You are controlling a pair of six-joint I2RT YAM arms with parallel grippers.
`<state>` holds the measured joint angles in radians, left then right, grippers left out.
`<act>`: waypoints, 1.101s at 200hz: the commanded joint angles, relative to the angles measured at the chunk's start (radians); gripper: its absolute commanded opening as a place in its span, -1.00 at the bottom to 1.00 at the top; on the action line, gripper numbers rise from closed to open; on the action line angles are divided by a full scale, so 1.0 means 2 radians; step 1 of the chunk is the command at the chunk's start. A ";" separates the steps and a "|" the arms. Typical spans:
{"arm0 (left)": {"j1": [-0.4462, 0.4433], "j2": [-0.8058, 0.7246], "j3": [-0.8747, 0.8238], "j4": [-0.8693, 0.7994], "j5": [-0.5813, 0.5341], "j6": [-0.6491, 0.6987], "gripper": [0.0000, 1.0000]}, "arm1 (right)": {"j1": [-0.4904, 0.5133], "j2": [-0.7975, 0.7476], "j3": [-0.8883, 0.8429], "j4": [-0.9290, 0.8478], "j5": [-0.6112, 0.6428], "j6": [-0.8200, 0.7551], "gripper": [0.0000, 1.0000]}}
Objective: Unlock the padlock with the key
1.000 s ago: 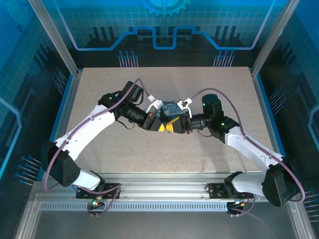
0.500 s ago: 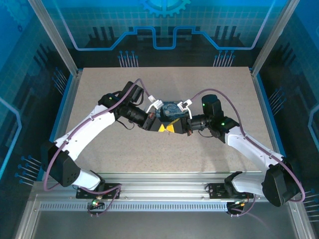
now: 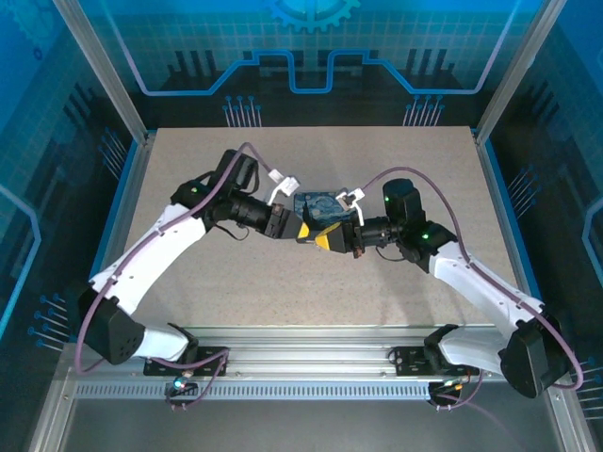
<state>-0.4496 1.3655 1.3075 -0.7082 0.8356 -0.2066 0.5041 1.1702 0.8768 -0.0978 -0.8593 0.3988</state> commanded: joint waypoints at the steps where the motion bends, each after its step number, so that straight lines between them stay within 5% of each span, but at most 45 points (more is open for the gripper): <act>1: 0.027 -0.031 -0.036 0.085 -0.019 -0.081 -0.17 | 0.007 -0.015 0.026 -0.065 0.087 -0.043 -1.00; 37: 0.052 -0.075 -0.096 0.171 -0.101 -0.176 0.61 | 0.029 -0.026 0.053 -0.116 0.252 -0.103 -1.00; 43: 0.054 -0.079 -0.100 0.174 -0.117 -0.187 0.94 | 0.033 -0.028 0.056 -0.117 0.277 -0.111 -1.00; 47: 0.054 -0.080 -0.102 0.174 -0.127 -0.192 0.98 | 0.035 -0.029 0.057 -0.116 0.291 -0.118 -1.00; 110: 0.055 -0.054 -0.120 0.233 -0.159 -0.361 0.97 | 0.116 -0.033 0.057 -0.030 0.548 -0.237 -1.00; 143: 0.035 -0.048 -0.133 0.298 -0.157 -0.437 0.72 | 0.178 -0.027 0.036 0.060 0.655 -0.320 -1.00; 220: -0.006 -0.019 -0.108 0.349 -0.150 -0.499 0.37 | 0.237 -0.004 0.034 0.106 0.710 -0.383 -1.00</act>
<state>-0.4477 1.3163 1.0523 -0.0685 0.5198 -1.1477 0.9627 1.1576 0.9585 0.0551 0.5064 -0.3199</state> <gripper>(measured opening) 0.699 0.062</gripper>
